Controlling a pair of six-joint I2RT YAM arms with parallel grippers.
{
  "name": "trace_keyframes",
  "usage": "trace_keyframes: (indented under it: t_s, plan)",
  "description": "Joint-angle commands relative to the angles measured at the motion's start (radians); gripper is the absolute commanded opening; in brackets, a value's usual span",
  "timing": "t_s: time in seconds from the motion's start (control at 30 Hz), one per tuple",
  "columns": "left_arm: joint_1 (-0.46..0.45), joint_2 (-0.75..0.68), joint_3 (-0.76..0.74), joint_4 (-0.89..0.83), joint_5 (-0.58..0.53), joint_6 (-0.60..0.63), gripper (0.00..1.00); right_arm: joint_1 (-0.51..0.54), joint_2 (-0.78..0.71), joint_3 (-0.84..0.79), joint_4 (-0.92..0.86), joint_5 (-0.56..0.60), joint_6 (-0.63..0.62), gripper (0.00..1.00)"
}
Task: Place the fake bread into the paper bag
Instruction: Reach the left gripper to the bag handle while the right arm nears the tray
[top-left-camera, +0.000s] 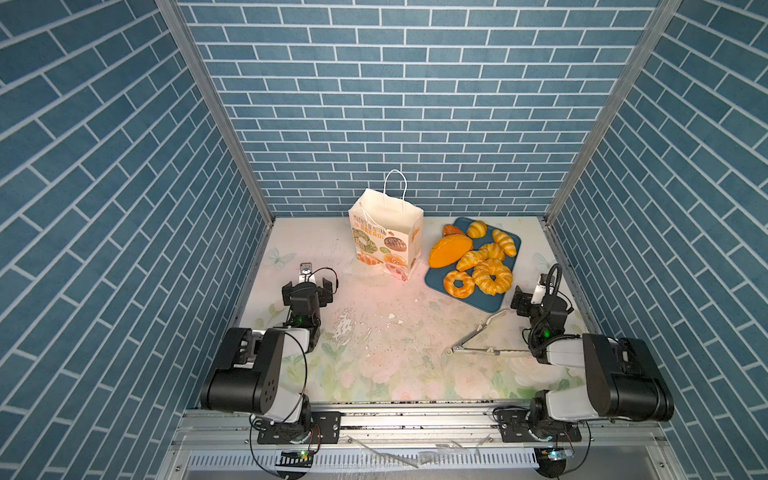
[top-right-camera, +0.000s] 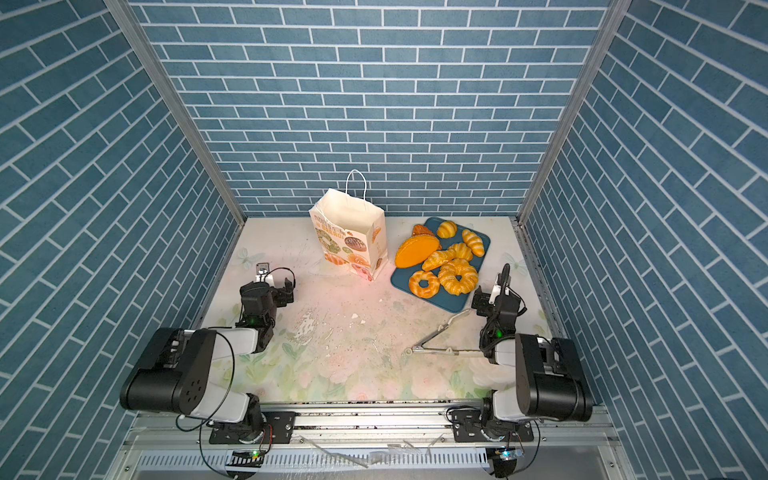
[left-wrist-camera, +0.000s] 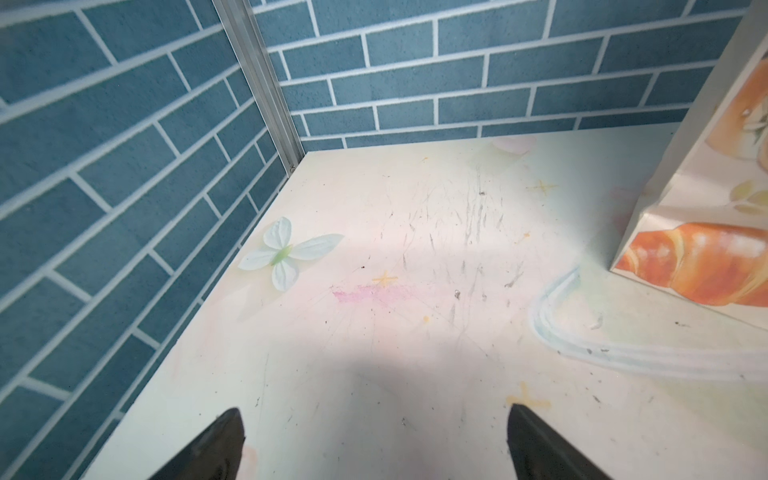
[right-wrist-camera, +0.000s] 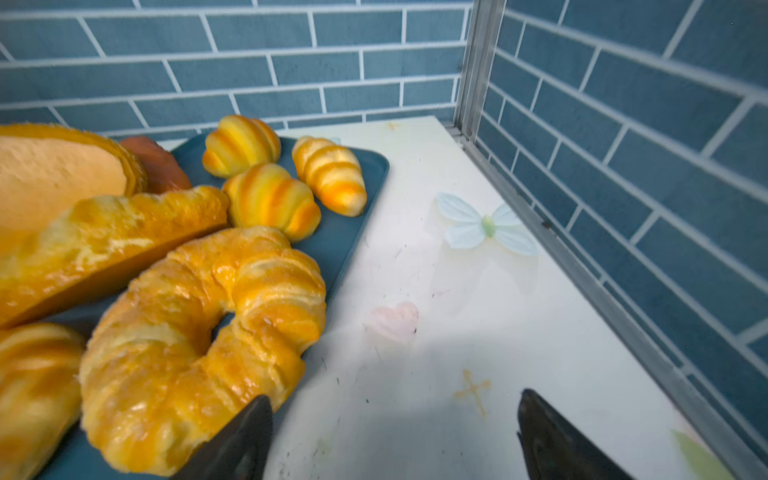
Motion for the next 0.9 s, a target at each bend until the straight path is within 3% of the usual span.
trace_keyframes:
  t_s: [0.0,0.13,0.27,0.4,0.53,0.7,0.87]
  plan:
    - [0.001,-0.077,0.048,-0.128,-0.007,0.004,1.0,0.004,-0.146,0.049,-0.144,0.019,0.015,0.92]
    - [-0.005,-0.209,0.059,-0.221,-0.032,-0.04,1.0,0.006,-0.282,0.133,-0.396,-0.027,0.063,0.91]
    - [-0.005,-0.347,0.137,-0.448,0.033,-0.141,1.0,0.015,-0.38,0.226,-0.646,-0.095,0.115,0.89]
    - [-0.007,-0.444,0.251,-0.732,0.189,-0.192,0.96,0.035,-0.451,0.327,-0.889,-0.153,0.146,0.87]
    - [-0.023,-0.521,0.295,-0.812,0.322,-0.257,0.94,0.061,-0.485,0.411,-1.046,-0.215,0.159,0.85]
    - [-0.102,-0.51,0.427,-0.906,0.392,-0.337,0.91,0.138,-0.464,0.514,-1.142,-0.315,0.172,0.82]
    - [-0.209,-0.445,0.566,-0.945,0.396,-0.389,0.9,0.28,-0.402,0.622,-1.217,-0.281,0.127,0.8]
